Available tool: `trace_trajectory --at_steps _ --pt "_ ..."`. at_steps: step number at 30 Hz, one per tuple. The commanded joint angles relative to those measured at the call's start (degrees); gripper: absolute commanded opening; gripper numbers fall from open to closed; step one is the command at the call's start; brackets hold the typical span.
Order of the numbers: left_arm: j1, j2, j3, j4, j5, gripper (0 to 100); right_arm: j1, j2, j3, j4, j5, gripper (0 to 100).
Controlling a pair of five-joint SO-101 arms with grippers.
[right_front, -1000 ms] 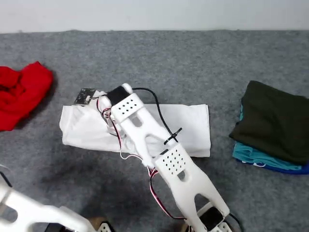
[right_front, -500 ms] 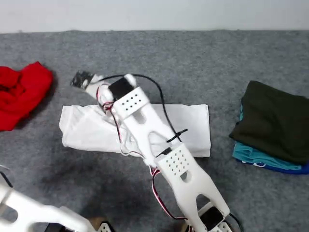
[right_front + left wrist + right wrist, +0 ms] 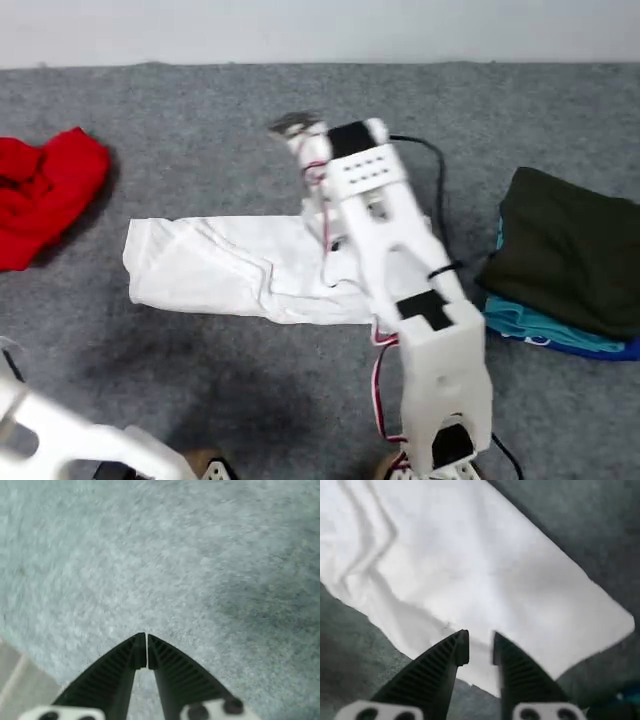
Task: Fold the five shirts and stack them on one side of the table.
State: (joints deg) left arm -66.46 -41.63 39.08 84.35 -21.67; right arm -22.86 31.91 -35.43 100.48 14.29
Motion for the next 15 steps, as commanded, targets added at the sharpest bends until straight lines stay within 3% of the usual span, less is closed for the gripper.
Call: trace_trajectory --at_steps 1,9,15 --pt "4.66 -1.32 -0.57 -1.41 -1.58 2 4.88 -4.79 0.88 2.24 -5.63 21.2" --pt "17.93 -0.97 -0.40 -1.41 -1.58 2 11.56 -4.97 8.79 -2.42 -12.04 21.4" --pt "22.68 -0.97 -0.31 -1.41 -1.58 2 13.05 -8.57 20.04 -9.80 -12.48 21.4"
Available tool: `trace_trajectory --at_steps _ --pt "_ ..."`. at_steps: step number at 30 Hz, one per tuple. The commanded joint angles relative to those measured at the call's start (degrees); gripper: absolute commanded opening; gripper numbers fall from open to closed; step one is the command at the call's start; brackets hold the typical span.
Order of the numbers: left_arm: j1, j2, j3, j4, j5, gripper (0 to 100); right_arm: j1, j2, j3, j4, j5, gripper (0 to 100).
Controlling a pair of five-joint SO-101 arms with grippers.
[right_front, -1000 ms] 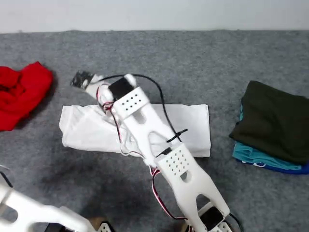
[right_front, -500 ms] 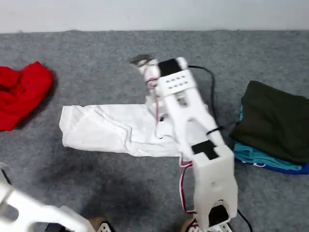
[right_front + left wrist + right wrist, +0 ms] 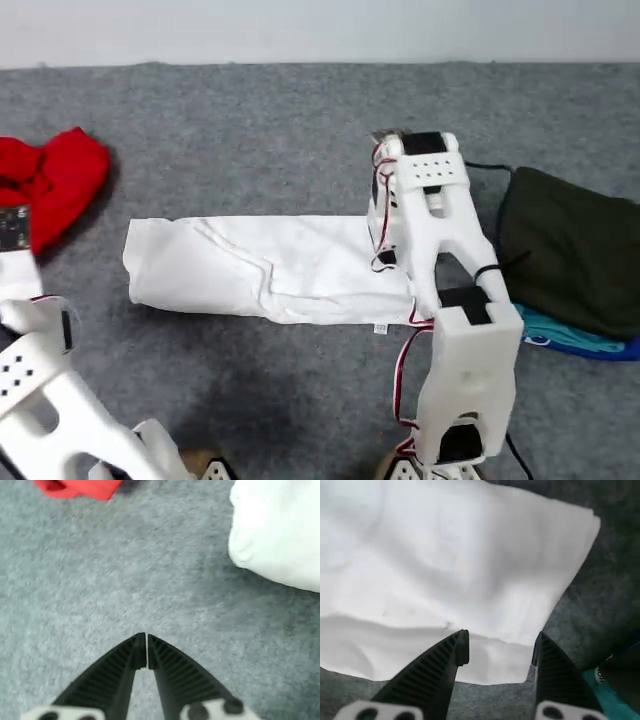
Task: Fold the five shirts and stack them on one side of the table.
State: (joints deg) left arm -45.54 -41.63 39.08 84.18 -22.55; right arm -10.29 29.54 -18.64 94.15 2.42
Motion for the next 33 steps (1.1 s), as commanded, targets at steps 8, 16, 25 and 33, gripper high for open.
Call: trace_trajectory --at_steps 8,16,25,33 --pt "2.02 -0.88 -0.22 -1.23 -0.70 2 0.48 -14.99 21.71 -20.18 -0.53 21.5" --pt "2.02 -0.88 -0.22 -1.14 -0.62 2 0.66 -12.53 27.16 -27.47 -0.44 21.5" --pt "2.02 -0.88 -0.22 -0.97 -0.62 2 2.77 -15.69 26.64 -25.63 0.00 21.5" --pt "2.02 -0.97 -0.22 -0.97 -0.62 2 2.68 -15.87 26.90 -26.51 0.00 21.5"
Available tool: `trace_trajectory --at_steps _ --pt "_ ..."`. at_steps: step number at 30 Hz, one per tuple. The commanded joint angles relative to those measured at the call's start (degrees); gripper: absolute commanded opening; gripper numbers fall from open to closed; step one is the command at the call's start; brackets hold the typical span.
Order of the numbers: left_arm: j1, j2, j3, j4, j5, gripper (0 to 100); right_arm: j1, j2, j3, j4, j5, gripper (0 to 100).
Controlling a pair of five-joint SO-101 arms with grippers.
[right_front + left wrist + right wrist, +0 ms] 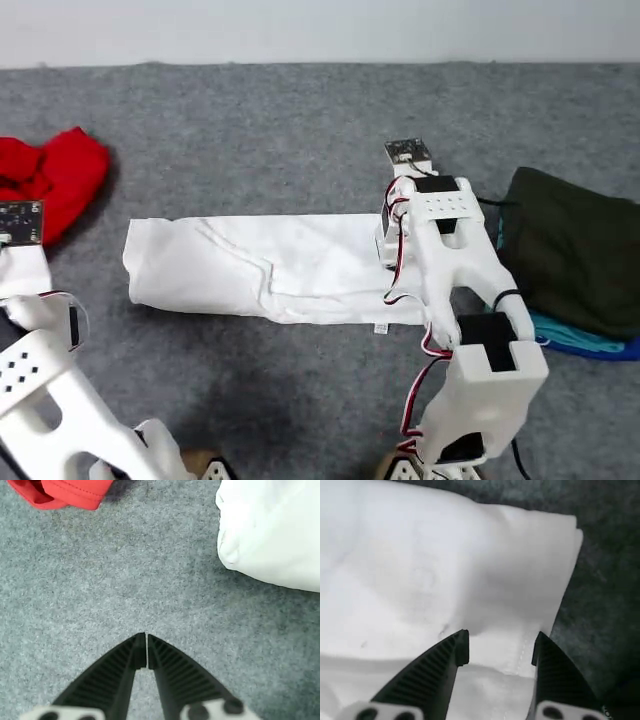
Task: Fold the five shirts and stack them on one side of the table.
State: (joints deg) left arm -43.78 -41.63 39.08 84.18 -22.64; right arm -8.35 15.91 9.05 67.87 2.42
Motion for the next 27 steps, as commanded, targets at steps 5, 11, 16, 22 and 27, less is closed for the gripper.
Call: trace_trajectory --at_steps 5,11,16,22,27 --pt "0.26 -1.23 -0.22 -0.79 -0.53 2 0.84 4.44 -1.05 -2.59 0.09 21.4" --pt "0.26 -1.32 -0.48 0.44 -0.53 2 0.57 7.25 -1.05 -1.10 0.18 21.2" --pt "0.26 -1.32 -0.57 0.44 -0.53 2 -0.13 7.52 -1.05 -0.92 6.51 7.6" --pt "0.26 -1.32 -0.57 0.44 -0.53 2 -0.31 7.52 -1.14 -0.22 8.18 0.8" --pt "0.26 -1.32 -0.66 0.44 -0.53 2 -0.04 5.58 -1.14 1.89 12.75 0.9"
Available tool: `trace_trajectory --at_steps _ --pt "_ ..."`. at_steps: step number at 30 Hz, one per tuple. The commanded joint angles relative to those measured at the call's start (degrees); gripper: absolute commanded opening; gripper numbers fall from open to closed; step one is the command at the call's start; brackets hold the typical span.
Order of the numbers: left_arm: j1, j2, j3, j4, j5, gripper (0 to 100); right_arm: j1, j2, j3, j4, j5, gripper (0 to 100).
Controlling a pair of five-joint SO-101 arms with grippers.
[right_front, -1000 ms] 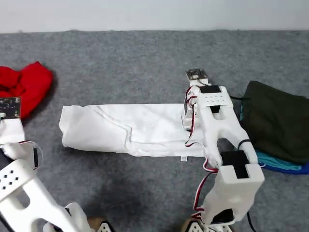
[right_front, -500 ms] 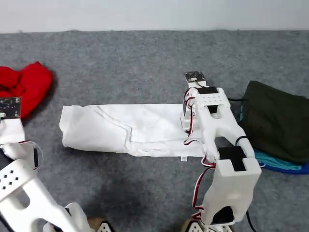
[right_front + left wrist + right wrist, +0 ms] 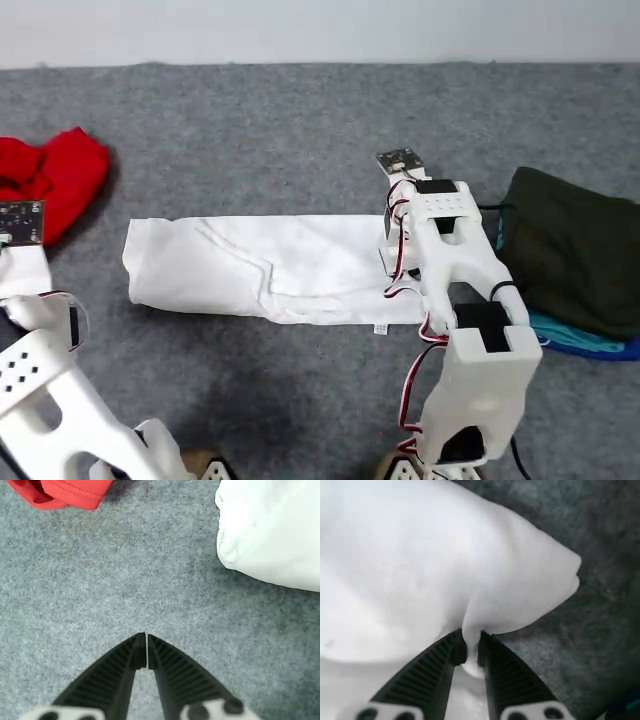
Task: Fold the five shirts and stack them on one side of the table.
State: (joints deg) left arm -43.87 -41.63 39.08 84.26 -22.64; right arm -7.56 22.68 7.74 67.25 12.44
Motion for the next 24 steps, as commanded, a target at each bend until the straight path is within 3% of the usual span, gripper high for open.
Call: trace_trajectory --at_steps 1,11,14,18,24 --pt "0.35 -1.32 -0.66 0.35 -0.53 2 -0.75 -2.51 0.18 3.30 3.69 0.9" --pt "0.35 -1.32 -0.66 0.26 -0.53 2 9.27 -18.15 0.26 7.96 19.69 0.9" --pt "0.35 -1.32 -0.66 0.18 -0.53 2 9.45 -20.70 -1.67 11.47 23.21 0.9" --pt "0.35 -1.32 -0.66 0.18 -0.53 2 4.35 -22.90 -6.42 17.71 24.09 0.9" --pt "0.35 -1.32 -0.66 0.18 -0.53 2 -8.92 -23.08 -15.47 23.52 22.86 0.9"
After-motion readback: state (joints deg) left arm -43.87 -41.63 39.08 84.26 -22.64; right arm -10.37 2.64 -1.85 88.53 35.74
